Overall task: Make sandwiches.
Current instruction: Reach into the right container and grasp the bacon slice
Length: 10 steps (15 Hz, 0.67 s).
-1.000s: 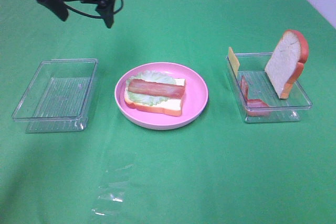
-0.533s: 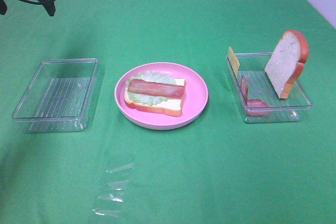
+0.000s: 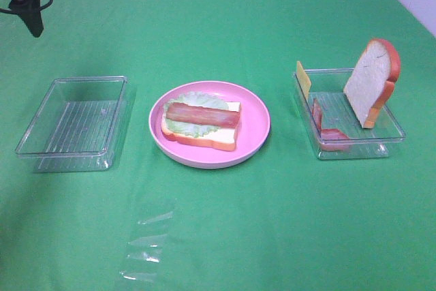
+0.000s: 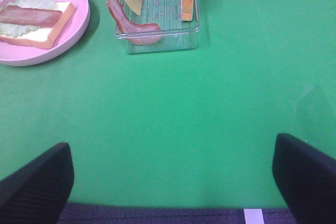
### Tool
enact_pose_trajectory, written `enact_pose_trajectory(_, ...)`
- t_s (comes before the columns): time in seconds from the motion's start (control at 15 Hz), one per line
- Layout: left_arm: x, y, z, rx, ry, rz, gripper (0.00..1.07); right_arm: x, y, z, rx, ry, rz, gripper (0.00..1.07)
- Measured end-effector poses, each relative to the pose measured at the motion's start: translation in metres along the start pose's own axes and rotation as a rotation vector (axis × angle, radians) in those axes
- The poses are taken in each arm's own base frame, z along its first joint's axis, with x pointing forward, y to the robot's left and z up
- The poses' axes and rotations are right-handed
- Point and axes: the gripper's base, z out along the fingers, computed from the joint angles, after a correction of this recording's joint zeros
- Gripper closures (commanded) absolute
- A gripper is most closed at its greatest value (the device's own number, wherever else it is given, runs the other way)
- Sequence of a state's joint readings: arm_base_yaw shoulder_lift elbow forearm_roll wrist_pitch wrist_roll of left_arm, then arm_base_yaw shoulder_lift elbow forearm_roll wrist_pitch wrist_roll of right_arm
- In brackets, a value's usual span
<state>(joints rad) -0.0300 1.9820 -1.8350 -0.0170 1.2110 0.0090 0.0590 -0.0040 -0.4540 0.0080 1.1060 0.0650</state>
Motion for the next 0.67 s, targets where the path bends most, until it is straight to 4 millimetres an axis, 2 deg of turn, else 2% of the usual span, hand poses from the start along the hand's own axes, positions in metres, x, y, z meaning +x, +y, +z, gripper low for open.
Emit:
enact_pose_trajectory(0.13,0.036,0.0,-0.018,0.001,0.042,0.001,0.07,0.0,0.0,0.0,0.0,0.0,0.0,0.09)
enact_pose_trajectory(0.2,0.054,-0.001,-0.034,0.003,0.035,0.004,0.07,0.0,0.0,0.0,0.0,0.0,0.0,0.09)
enact_pose_trajectory(0.27,0.066,-0.001,-0.039,0.004,0.038,0.004,0.07,0.0,0.0,0.0,0.0,0.0,0.0,0.09)
enact_pose_trajectory(0.33,0.088,-0.002,-0.056,0.004,0.008,0.003,0.07,0.0,0.0,0.0,0.0,0.0,0.0,0.09)
enact_pose_trajectory(0.47,0.139,-0.002,-0.078,0.004,-0.034,0.003,0.07,0.0,0.0,0.0,0.0,0.0,0.0,0.09)
enact_pose_trajectory(0.53,0.197,-0.003,-0.105,0.009,-0.121,0.002,0.07,0.0,0.0,0.0,0.0,0.0,0.0,0.09)
enact_pose_trajectory(0.6,0.224,-0.004,-0.115,0.012,-0.162,0.002,0.07,0.0,0.0,0.0,0.0,0.0,0.0,0.09)
enact_pose_trajectory(0.67,0.237,-0.004,-0.118,0.012,-0.179,0.003,0.07,0.0,0.0,0.0,0.0,0.0,0.0,0.09)
